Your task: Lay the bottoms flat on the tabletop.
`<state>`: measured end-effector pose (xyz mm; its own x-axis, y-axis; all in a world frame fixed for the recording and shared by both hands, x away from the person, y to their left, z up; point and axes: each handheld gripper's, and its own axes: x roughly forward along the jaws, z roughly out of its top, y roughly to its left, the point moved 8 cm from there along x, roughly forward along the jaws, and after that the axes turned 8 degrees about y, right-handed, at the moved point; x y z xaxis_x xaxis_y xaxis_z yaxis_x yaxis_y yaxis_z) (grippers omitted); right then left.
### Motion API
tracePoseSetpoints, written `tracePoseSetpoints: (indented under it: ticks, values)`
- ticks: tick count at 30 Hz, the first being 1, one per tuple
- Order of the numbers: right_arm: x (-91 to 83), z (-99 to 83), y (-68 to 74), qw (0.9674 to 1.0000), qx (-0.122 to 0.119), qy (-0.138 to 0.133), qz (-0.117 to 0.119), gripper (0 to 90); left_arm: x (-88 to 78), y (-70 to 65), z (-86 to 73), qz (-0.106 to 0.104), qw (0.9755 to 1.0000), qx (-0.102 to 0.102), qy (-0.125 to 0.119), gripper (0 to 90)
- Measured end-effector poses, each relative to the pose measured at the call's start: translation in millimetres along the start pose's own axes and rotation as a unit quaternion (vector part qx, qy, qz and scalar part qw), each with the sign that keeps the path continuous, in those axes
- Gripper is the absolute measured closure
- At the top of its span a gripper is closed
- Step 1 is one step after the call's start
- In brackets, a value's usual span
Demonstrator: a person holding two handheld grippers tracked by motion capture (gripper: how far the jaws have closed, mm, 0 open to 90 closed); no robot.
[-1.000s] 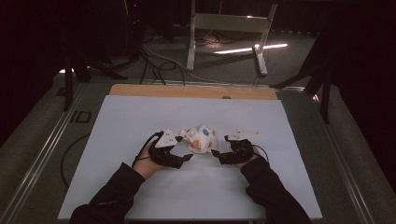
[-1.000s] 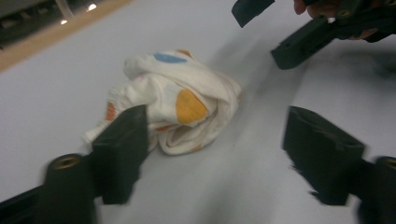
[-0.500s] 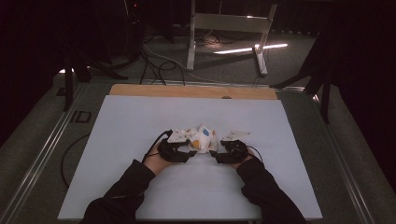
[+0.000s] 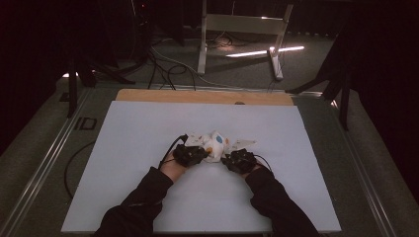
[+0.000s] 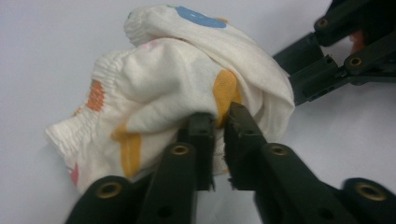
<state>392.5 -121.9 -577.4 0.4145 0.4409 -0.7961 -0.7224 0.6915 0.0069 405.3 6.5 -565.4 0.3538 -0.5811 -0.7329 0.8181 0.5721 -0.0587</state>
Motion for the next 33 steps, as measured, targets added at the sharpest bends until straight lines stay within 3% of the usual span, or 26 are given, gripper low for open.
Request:
tracePoseSetpoints:
  ticks: [7, 21, 33]
  values:
    - [-5.8, 1.7, -2.2, 0.9999, -0.012, -0.003, -0.006, 86.4, -6.1, 0.8, 1.5, -0.002, 1.0000, 0.000, 0.003, 87.3]
    - [-29.4, 5.5, -17.0, 0.9993, -0.011, -0.027, -0.024, 87.0, -35.2, 11.3, 4.1, 0.008, 0.9998, 0.011, 0.014, 87.7]
    - [-46.6, 5.1, -33.0, 0.9984, -0.008, -0.040, -0.039, 87.0, -58.8, 26.0, 0.2, 0.024, 0.9995, 0.009, 0.017, 87.9]
